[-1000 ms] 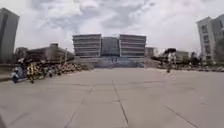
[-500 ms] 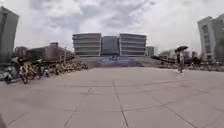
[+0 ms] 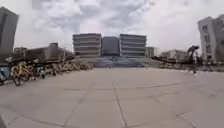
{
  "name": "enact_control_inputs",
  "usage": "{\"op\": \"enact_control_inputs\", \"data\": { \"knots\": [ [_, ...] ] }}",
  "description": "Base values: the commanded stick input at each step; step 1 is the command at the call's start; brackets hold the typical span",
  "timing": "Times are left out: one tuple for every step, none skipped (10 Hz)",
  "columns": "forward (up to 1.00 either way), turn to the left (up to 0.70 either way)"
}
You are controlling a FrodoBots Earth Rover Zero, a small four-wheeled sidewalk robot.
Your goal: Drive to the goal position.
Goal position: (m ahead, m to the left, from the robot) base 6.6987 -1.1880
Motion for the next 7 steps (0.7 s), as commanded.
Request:
{"op": "enact_control_inputs", "data": {
  "knots": [
    [0.70,0.00],
    [0.70,0.00],
    [0.70,0.00],
    [0.70,0.00],
    [0.70,0.00],
    [0.70,0.00],
    [0.70,0.03]
  ]
}}
